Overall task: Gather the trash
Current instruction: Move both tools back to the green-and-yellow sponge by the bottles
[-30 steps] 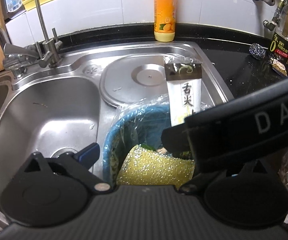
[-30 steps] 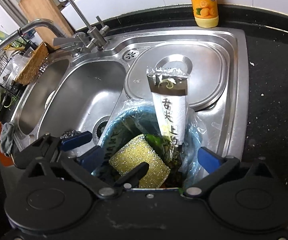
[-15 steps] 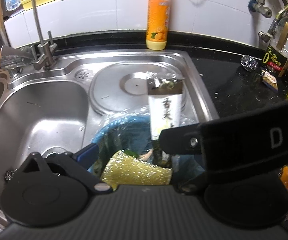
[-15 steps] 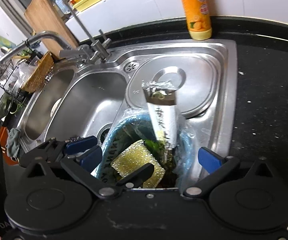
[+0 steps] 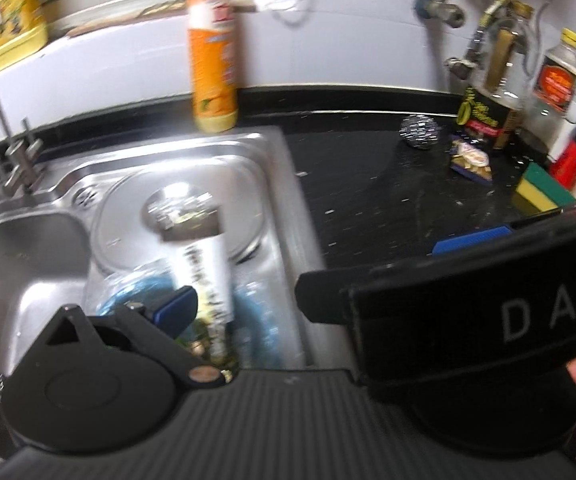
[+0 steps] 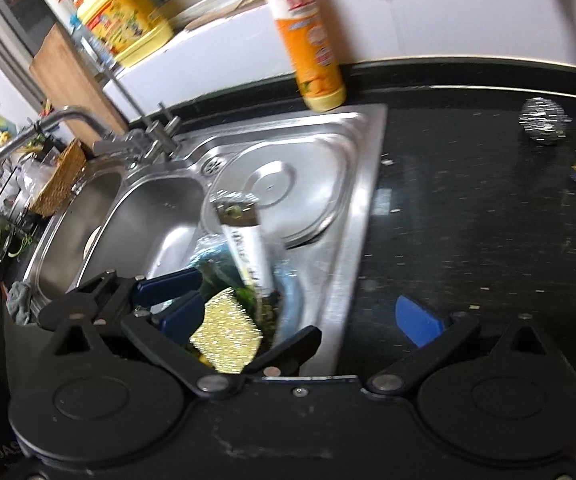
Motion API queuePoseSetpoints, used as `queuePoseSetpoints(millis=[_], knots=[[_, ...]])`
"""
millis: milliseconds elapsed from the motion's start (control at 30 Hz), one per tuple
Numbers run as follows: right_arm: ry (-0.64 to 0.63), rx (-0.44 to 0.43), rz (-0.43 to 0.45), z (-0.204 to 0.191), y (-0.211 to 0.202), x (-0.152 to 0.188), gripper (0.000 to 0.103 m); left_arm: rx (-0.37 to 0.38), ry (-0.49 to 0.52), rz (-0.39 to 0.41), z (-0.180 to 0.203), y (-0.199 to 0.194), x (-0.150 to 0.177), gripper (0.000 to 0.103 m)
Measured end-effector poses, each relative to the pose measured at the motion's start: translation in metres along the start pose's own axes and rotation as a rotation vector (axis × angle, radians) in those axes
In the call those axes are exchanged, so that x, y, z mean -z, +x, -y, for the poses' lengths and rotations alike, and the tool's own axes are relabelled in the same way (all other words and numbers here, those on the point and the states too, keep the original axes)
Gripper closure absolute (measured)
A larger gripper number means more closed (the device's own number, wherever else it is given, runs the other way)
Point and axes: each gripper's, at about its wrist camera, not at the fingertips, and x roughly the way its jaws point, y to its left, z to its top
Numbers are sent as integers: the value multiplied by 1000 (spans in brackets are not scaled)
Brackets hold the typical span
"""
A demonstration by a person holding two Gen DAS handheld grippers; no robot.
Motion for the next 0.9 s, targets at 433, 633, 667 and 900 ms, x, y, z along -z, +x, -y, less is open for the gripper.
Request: queuePoseSetpoints(millis=[433,633,667,900], knots=[[107,55,80,95,-57,11,0,26,113,0,97,3,-26,0],[179,94,119,160,-86,17,0,39,149,-20,150,15,-41,0],[195,103,123,173,-91,19,0,43,155,-24,160,19,-43,0],[272,190,196,259,-122,35,0,68,189,-45,226,41,-50,0]])
